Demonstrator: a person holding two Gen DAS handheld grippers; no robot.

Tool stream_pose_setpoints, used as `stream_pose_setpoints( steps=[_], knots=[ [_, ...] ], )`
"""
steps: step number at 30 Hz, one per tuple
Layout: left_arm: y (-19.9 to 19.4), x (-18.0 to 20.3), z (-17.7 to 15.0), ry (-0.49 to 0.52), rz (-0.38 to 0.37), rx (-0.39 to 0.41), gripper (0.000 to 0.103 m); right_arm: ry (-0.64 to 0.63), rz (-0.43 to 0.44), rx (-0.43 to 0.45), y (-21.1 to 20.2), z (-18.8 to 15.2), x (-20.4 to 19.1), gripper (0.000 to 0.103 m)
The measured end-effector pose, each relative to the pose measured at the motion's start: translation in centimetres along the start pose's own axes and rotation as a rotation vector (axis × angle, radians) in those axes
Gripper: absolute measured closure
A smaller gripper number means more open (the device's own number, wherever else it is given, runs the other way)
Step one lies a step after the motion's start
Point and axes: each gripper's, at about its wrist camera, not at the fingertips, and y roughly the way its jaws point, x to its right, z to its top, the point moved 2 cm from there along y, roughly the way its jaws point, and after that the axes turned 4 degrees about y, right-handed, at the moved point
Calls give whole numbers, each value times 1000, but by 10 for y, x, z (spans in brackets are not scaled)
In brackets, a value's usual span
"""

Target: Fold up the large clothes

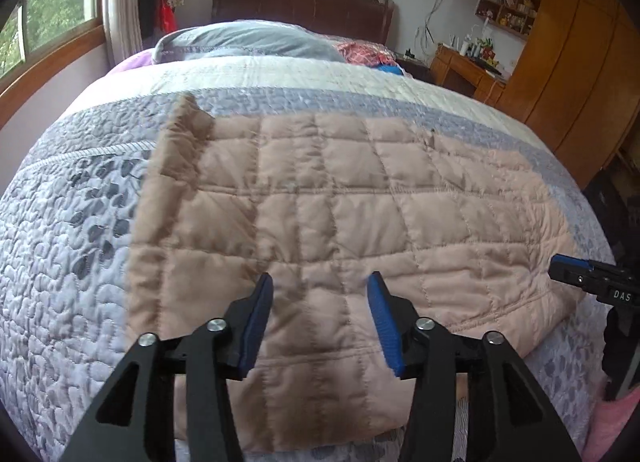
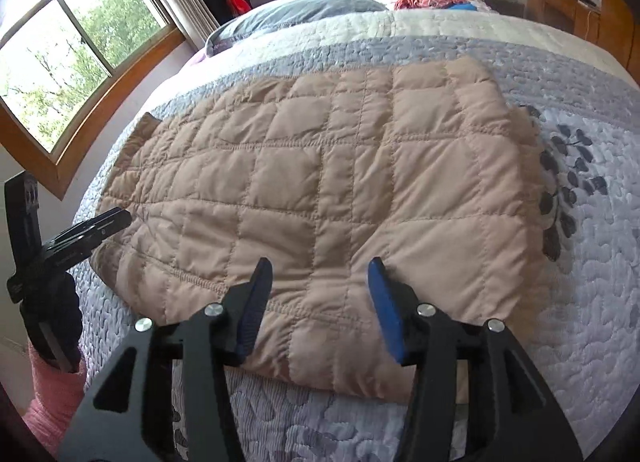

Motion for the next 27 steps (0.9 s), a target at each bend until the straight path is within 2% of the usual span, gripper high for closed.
stream_pose_setpoints(
  steps=[1,3,4,6,8,11,12,15,18,22,23,24,25,26,27],
  knots=[
    [-7,-12,4,-12,13,16,49,-1,-4,25,-10,3,6,50],
    [-16,-39,13,-49,55,34,35,27,-14,61,-27,11,24,30],
    [-17,-54,16,-73,67,30,31,57,-23,78,-34,16,39,25],
    [-13,-84,20,-125,74,2,29,115,-39,100,-40,26,64,17],
    [-2,-107,21,-173,35,-37,29,169,-12,68,-35,36,89,14],
    [19,-130,17,-222,-104,-91,28,238,100,-17,-16,40,120,13],
    [27,-133,15,-231,-127,-107,28,256,106,-38,-8,42,128,13],
    [50,-135,11,-237,-178,-133,25,286,82,-78,13,46,145,13],
    [63,-134,11,-236,-226,-127,17,320,183,-100,30,49,150,8],
    [75,-131,22,-241,-246,-133,14,295,200,-83,33,54,147,8],
    [79,-131,26,-238,-245,-139,14,280,202,-80,34,55,144,13],
    [80,-126,28,-231,-243,-140,15,264,210,-77,35,56,141,30],
    [81,-123,29,-227,-251,-140,22,256,220,-83,37,56,138,37],
    [83,-119,30,-233,-302,-150,50,259,237,-90,38,56,136,53],
    [85,-116,30,-262,-343,-155,65,265,266,-91,37,55,135,67]
  ],
)
